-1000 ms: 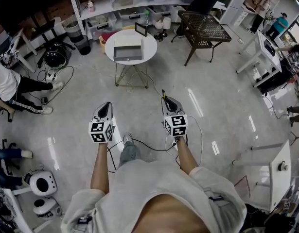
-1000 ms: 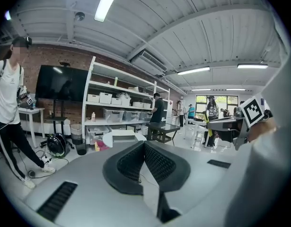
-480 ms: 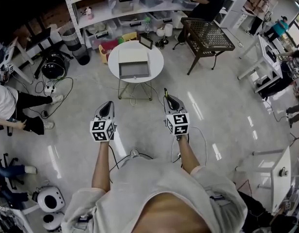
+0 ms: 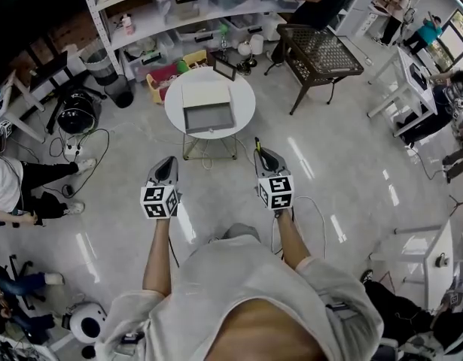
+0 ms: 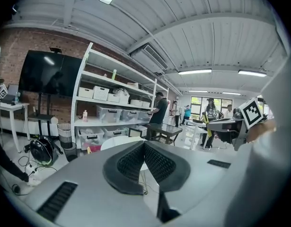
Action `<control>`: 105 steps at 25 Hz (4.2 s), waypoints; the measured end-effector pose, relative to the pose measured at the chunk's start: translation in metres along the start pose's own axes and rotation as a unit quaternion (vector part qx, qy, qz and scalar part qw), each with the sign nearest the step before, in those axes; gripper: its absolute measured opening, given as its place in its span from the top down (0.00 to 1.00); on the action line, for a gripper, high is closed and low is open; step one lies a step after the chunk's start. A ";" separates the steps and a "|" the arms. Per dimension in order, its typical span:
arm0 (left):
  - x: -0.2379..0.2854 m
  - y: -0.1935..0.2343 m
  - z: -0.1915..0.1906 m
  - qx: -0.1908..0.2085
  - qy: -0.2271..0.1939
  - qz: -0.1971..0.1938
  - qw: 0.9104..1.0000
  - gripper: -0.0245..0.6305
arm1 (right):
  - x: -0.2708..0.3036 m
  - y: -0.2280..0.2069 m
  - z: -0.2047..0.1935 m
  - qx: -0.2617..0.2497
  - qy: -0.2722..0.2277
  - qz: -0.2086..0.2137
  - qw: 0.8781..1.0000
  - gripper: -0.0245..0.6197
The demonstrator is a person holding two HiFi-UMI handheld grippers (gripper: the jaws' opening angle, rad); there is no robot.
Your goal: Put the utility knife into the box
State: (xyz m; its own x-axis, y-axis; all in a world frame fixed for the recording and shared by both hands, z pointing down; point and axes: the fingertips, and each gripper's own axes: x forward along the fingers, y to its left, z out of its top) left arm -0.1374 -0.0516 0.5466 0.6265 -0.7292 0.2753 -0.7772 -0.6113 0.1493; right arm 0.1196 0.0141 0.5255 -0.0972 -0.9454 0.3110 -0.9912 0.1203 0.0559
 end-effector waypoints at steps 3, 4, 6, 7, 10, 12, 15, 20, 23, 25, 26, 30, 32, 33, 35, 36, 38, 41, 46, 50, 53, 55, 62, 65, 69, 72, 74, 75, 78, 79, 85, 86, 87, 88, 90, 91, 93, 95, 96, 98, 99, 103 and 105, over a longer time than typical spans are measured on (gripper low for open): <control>0.007 0.003 -0.003 0.000 0.008 -0.005 1.000 0.93 | 0.006 0.001 -0.005 0.005 0.006 -0.002 1.000 0.89; 0.010 0.004 -0.003 0.000 0.009 -0.007 1.000 0.93 | 0.008 0.001 -0.007 0.006 0.008 -0.002 1.000 0.89; 0.015 0.005 -0.002 0.001 0.011 -0.009 1.000 0.93 | 0.013 -0.001 -0.007 0.009 0.011 -0.003 1.000 0.89; 0.018 0.007 -0.002 0.002 0.012 -0.009 1.000 0.93 | 0.016 -0.002 -0.008 0.011 0.011 -0.003 1.000 0.89; 0.030 0.013 -0.003 0.003 0.018 -0.010 1.000 0.93 | 0.031 -0.005 -0.009 0.014 0.013 -0.002 1.000 0.89; 0.040 0.019 -0.003 0.003 0.021 -0.009 1.000 0.93 | 0.043 -0.008 -0.008 0.016 0.014 0.000 1.000 0.89; 0.060 0.029 0.000 0.001 0.023 -0.006 1.000 0.93 | 0.066 -0.015 -0.006 0.018 0.013 0.004 1.000 0.89; 0.099 0.042 0.017 0.004 0.022 0.002 1.000 0.93 | 0.109 -0.032 0.005 0.021 0.010 0.017 1.000 0.89; 0.123 0.050 0.028 0.003 0.022 0.010 1.000 0.93 | 0.138 -0.044 0.014 0.020 0.010 0.027 0.999 0.89; 0.139 0.056 0.036 0.001 0.022 0.016 1.000 0.93 | 0.157 -0.054 0.021 0.022 0.009 0.032 0.999 0.89; 0.148 0.060 0.041 0.001 0.021 0.018 1.000 0.93 | 0.168 -0.060 0.025 0.024 0.008 0.033 0.999 0.89; 0.186 0.074 0.058 0.000 0.020 0.026 0.999 0.93 | 0.210 -0.078 0.039 0.027 0.005 0.042 0.999 0.89; 0.204 0.079 0.064 0.001 0.019 0.028 0.999 0.93 | 0.228 -0.087 0.044 0.027 0.004 0.045 0.999 0.89; 0.213 0.081 0.068 0.001 0.019 0.029 0.999 0.93 | 0.236 -0.092 0.047 0.028 0.002 0.045 0.999 0.89; 0.230 0.087 0.074 0.003 0.016 0.031 0.999 0.93 | 0.253 -0.101 0.051 0.029 0.001 0.048 0.998 0.89; 0.238 0.090 0.077 0.003 0.016 0.033 0.999 0.93 | 0.262 -0.104 0.053 0.028 0.002 0.050 0.998 0.89; 0.252 0.096 0.082 0.001 0.016 0.036 0.999 0.93 | 0.278 -0.109 0.058 0.026 0.003 0.056 0.998 0.89; 0.270 0.104 0.084 -0.001 0.020 0.042 0.999 0.93 | 0.300 -0.116 0.063 0.022 0.004 0.066 0.998 0.89; 0.284 0.118 0.082 -0.007 0.027 0.053 0.998 0.93 | 0.327 -0.112 0.063 0.013 0.015 0.087 0.996 0.89; 0.284 0.128 0.075 -0.015 0.039 0.059 0.997 0.93 | 0.340 -0.100 0.058 0.011 0.029 0.102 0.994 0.89; 0.280 0.133 0.066 -0.021 0.049 0.060 0.997 0.93 | 0.343 -0.088 0.051 0.010 0.040 0.111 0.993 0.89; 0.279 0.137 0.060 -0.025 0.055 0.057 0.997 0.93 | 0.346 -0.081 0.046 0.009 0.048 0.114 0.992 0.89; 0.272 0.146 0.039 -0.036 0.081 0.035 0.995 0.93 | 0.341 -0.055 0.027 0.014 0.083 0.105 0.991 0.89; 0.272 0.146 0.031 -0.037 0.090 0.024 0.995 0.93 | 0.337 -0.049 0.016 0.017 0.098 0.100 0.990 0.89; 0.267 0.147 0.014 -0.045 0.100 0.021 0.994 0.93 | 0.327 -0.039 -0.005 0.022 0.121 0.098 0.988 0.89; 0.267 0.144 0.002 -0.052 0.108 0.017 0.993 0.93 | 0.321 -0.034 -0.022 0.027 0.138 0.099 0.985 0.89; 0.266 0.141 -0.004 -0.058 0.110 0.015 0.992 0.93 | 0.317 -0.030 -0.031 0.029 0.148 0.099 0.984 0.89; 0.266 0.139 -0.006 -0.060 0.111 0.013 0.992 0.93 | 0.315 -0.029 -0.036 0.030 0.153 0.099 0.983 0.89; 0.265 0.138 -0.014 -0.064 0.117 0.012 0.991 0.93 | 0.312 -0.021 -0.048 0.030 0.166 0.105 0.980 0.89; 0.265 0.137 -0.017 -0.065 0.119 0.011 0.991 0.93 | 0.311 -0.019 -0.053 0.029 0.171 0.107 0.979 0.89; 0.261 0.140 -0.030 -0.071 0.129 0.011 0.989 0.93 | 0.305 0.000 -0.082 0.007 0.204 0.134 0.970 0.89; 0.260 0.140 -0.031 -0.072 0.130 0.011 0.989 0.93 | 0.305 0.003 -0.086 -0.001 0.210 0.139 0.968 0.89; 0.260 0.140 -0.032 -0.072 0.131 0.011 0.989 0.93 | 0.305 0.006 -0.089 -0.009 0.216 0.146 0.966 0.89; 0.260 0.141 -0.033 -0.073 0.132 0.010 0.989 0.93 | 0.305 0.010 -0.092 -0.016 0.222 0.153 0.963 0.89; 0.259 0.141 -0.035 -0.074 0.133 0.010 0.988 0.93 | 0.305 0.018 -0.095 -0.036 0.233 0.170 0.957 0.89; 0.259 0.142 -0.035 -0.074 0.133 0.010 0.988 0.93 | 0.305 0.022 -0.099 -0.052 0.238 0.179 0.953 0.89; 0.259 0.144 -0.036 -0.075 0.132 0.011 0.988 0.93 | 0.307 0.028 -0.107 -0.094 0.246 0.196 0.945 0.89; 0.259 0.145 -0.035 -0.076 0.131 0.013 0.988 0.93 | 0.308 0.034 -0.112 -0.146 0.252 0.213 0.933 0.89; 0.259 0.146 -0.035 -0.077 0.130 0.014 0.988 0.93 | 0.309 0.036 -0.115 -0.174 0.254 0.222 0.925 0.89; 0.258 0.148 -0.034 -0.077 0.129 0.015 0.989 0.93 | 0.310 0.041 -0.122 -0.230 0.261 0.237 0.907 0.89; 0.257 0.149 -0.034 -0.077 0.129 0.016 0.988 0.93 | 0.311 0.043 -0.125 -0.258 0.264 0.246 0.896 0.89; 0.255 0.149 -0.036 -0.081 0.132 0.020 0.988 0.93 | 0.316 0.050 -0.142 -0.345 0.276 0.277 0.853 0.89; 0.254 0.149 -0.037 -0.083 0.134 0.022 0.987 0.93 | 0.320 0.052 -0.150 -0.375 0.280 0.289 0.835 0.89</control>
State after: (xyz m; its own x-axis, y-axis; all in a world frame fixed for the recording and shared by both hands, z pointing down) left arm -0.0967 -0.3164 0.6743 0.5706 -0.6336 0.5224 -0.8167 -0.5048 0.2796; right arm 0.0508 -0.2369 0.7697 -0.2731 -0.3992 0.8753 -0.4382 0.8616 0.2562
